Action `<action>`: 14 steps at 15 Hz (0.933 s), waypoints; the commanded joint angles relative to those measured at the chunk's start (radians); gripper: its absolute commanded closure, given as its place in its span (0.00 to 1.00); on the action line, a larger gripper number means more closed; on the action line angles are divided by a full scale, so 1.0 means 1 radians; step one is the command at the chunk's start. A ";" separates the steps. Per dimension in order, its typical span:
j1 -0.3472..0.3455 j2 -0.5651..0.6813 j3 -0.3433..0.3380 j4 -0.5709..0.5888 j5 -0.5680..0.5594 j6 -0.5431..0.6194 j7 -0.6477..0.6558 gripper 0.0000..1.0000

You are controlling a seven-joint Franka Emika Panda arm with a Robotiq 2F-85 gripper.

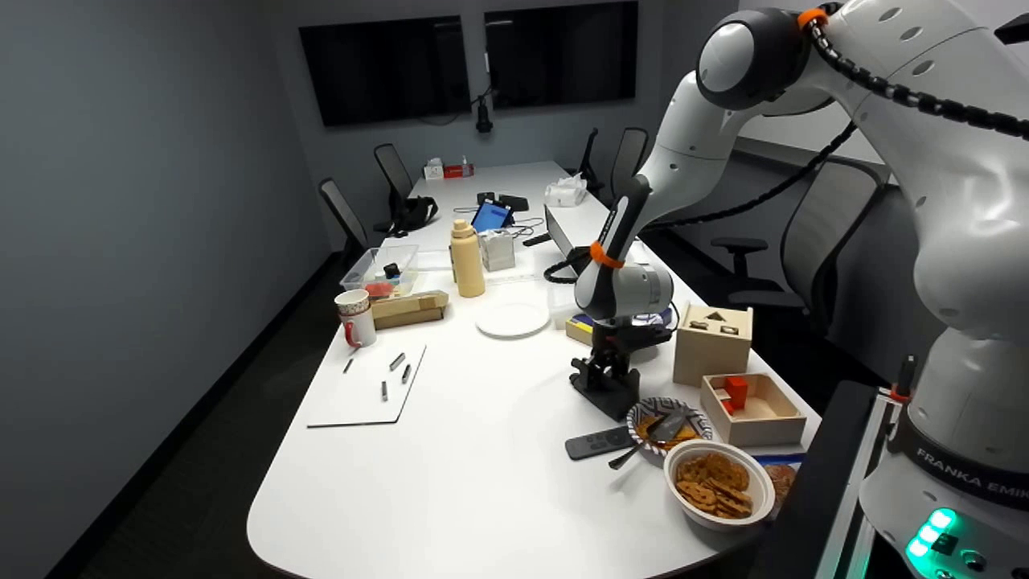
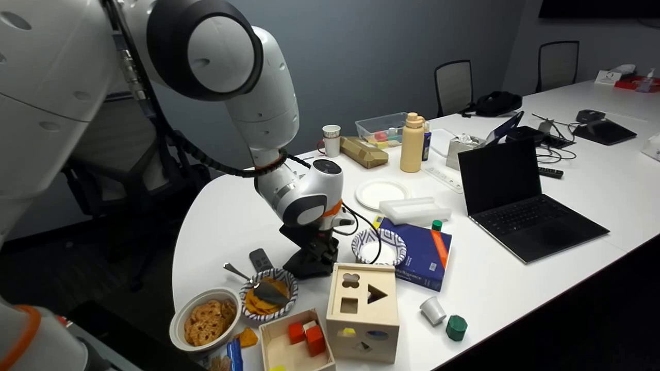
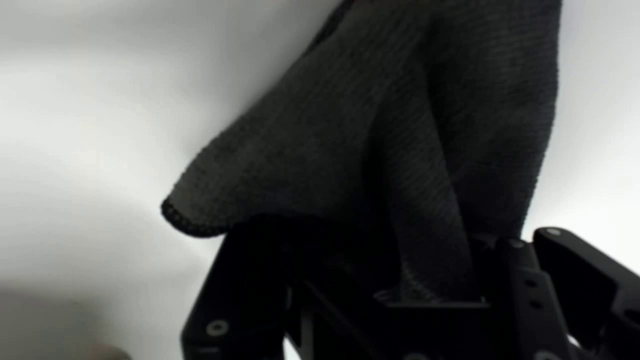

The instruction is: Use the dark grey towel to wipe the table.

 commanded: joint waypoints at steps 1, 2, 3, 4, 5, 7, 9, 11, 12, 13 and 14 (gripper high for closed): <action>-0.055 0.020 0.024 0.024 0.012 0.036 -0.015 1.00; -0.057 0.029 0.027 0.040 0.010 0.038 -0.010 1.00; -0.051 0.038 0.026 0.060 0.005 0.033 -0.006 1.00; -0.044 0.047 0.027 0.077 0.002 0.027 -0.003 1.00; -0.035 0.058 0.031 0.096 -0.002 0.020 -0.003 1.00; -0.022 0.075 0.043 0.125 -0.007 0.012 -0.004 1.00; -0.012 0.094 0.062 0.150 -0.013 -0.002 -0.012 1.00; -0.005 0.100 0.081 0.156 -0.016 -0.025 -0.020 1.00; -0.002 0.097 0.088 0.153 -0.017 -0.039 -0.025 1.00; 0.003 0.086 0.092 0.139 -0.016 -0.055 -0.027 1.00; 0.009 0.077 0.093 0.130 -0.015 -0.069 -0.031 1.00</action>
